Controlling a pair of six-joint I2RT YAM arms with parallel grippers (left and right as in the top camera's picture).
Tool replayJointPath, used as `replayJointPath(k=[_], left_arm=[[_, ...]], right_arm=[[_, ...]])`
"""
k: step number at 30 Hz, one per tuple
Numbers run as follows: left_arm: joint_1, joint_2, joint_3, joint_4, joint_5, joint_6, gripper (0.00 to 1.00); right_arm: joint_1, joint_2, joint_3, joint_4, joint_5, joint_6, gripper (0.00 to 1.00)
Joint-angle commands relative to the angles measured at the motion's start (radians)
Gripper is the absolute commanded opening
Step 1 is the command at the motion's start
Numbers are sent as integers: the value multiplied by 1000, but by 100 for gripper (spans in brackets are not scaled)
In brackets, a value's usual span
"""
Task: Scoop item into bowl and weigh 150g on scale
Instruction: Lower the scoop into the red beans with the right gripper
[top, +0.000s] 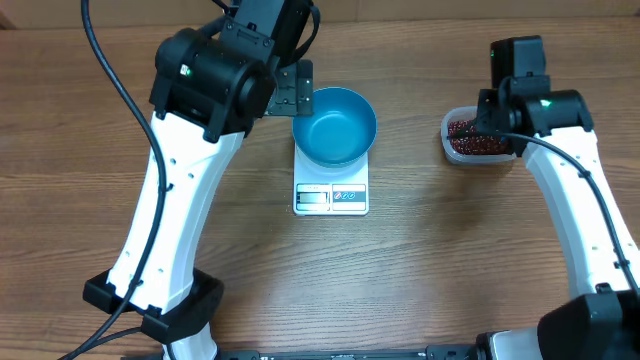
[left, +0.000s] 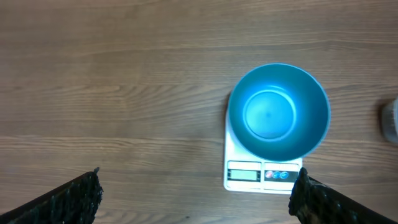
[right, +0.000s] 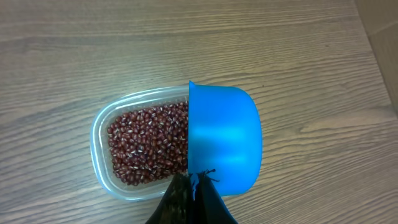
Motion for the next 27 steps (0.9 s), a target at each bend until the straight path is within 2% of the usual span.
replayJointPath(k=[1, 12, 27], left_arm=[[27, 6, 14, -2, -29, 72, 100], [142, 18, 13, -2, -26, 133, 99], [149, 66, 10, -2, -26, 140, 100]], right_arm=[[12, 39, 32, 6, 50, -9, 4], [51, 132, 32, 23, 124, -21, 4], [53, 224, 32, 15, 154, -27, 4]])
